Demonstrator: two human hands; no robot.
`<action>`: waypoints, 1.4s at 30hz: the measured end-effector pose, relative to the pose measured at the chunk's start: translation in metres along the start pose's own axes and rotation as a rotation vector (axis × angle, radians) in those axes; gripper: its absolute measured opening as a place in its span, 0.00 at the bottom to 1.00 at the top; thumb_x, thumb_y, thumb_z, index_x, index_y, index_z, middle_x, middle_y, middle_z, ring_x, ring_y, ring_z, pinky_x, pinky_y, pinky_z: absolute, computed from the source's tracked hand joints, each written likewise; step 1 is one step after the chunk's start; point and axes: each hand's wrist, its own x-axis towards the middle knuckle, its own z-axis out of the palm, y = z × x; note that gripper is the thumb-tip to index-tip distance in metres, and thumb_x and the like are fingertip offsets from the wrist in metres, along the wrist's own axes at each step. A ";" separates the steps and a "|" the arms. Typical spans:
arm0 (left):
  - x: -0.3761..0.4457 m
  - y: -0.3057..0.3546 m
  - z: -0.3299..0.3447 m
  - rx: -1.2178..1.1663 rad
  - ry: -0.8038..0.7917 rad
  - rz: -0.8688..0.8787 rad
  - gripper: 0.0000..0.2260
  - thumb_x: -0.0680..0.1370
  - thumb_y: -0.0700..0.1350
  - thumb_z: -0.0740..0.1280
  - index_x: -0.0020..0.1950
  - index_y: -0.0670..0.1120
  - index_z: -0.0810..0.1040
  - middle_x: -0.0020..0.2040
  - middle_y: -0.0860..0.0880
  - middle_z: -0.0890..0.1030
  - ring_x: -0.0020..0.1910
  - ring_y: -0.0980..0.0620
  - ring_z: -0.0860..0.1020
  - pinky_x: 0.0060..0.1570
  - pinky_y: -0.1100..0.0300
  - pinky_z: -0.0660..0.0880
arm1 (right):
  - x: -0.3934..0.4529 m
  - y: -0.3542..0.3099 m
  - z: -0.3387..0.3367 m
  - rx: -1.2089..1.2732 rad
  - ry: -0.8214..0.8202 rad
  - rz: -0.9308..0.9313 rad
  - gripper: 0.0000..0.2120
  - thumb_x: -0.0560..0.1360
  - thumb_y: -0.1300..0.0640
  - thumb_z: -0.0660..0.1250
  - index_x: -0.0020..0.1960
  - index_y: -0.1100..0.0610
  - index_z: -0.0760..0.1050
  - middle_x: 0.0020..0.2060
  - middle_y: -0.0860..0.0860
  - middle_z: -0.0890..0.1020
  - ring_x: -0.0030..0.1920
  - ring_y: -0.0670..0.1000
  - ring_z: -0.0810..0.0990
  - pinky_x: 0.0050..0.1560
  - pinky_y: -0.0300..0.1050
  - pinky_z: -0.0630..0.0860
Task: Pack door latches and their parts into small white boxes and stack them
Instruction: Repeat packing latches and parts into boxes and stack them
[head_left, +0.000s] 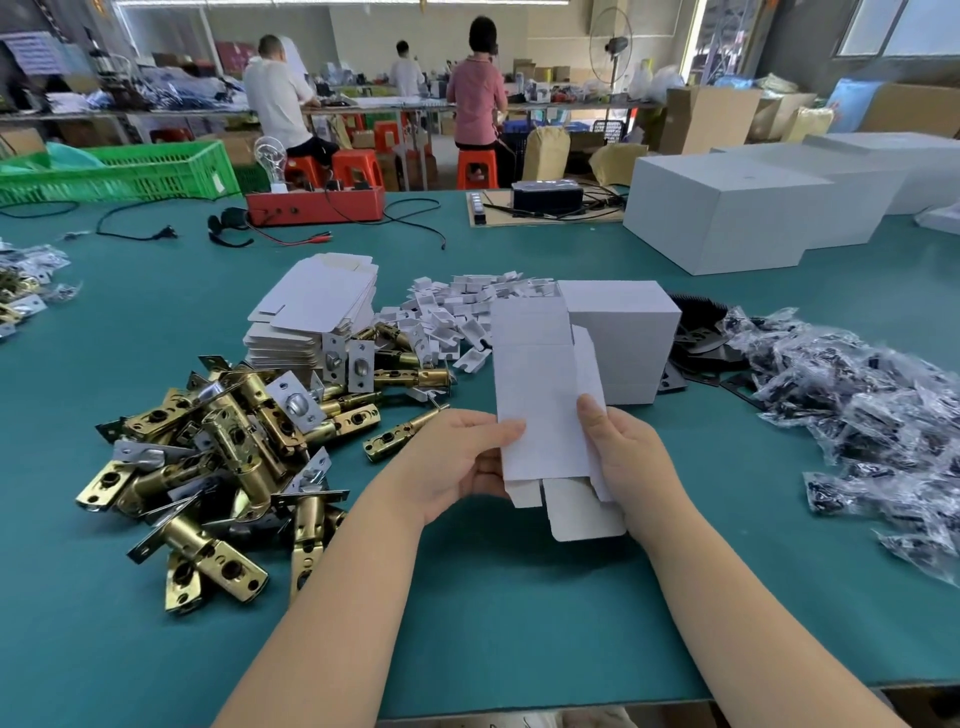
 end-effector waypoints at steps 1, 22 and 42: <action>0.000 0.000 -0.001 -0.008 0.000 -0.011 0.09 0.79 0.41 0.65 0.44 0.42 0.84 0.41 0.42 0.85 0.36 0.48 0.83 0.31 0.59 0.79 | 0.000 0.000 -0.002 0.039 -0.040 0.015 0.25 0.67 0.35 0.65 0.43 0.58 0.79 0.37 0.50 0.85 0.36 0.50 0.81 0.39 0.46 0.78; 0.009 0.000 0.007 -0.126 0.235 -0.089 0.13 0.81 0.54 0.63 0.49 0.46 0.80 0.42 0.48 0.86 0.39 0.51 0.85 0.32 0.59 0.80 | 0.001 0.001 0.006 0.013 -0.095 0.050 0.12 0.79 0.51 0.64 0.47 0.59 0.79 0.44 0.55 0.85 0.45 0.58 0.83 0.51 0.58 0.79; 0.010 -0.011 0.008 0.089 0.171 0.066 0.11 0.82 0.46 0.63 0.48 0.43 0.82 0.44 0.43 0.85 0.37 0.49 0.81 0.31 0.58 0.78 | 0.009 0.010 0.001 -0.154 0.223 -0.119 0.12 0.81 0.54 0.58 0.41 0.55 0.74 0.32 0.48 0.74 0.31 0.45 0.69 0.32 0.39 0.68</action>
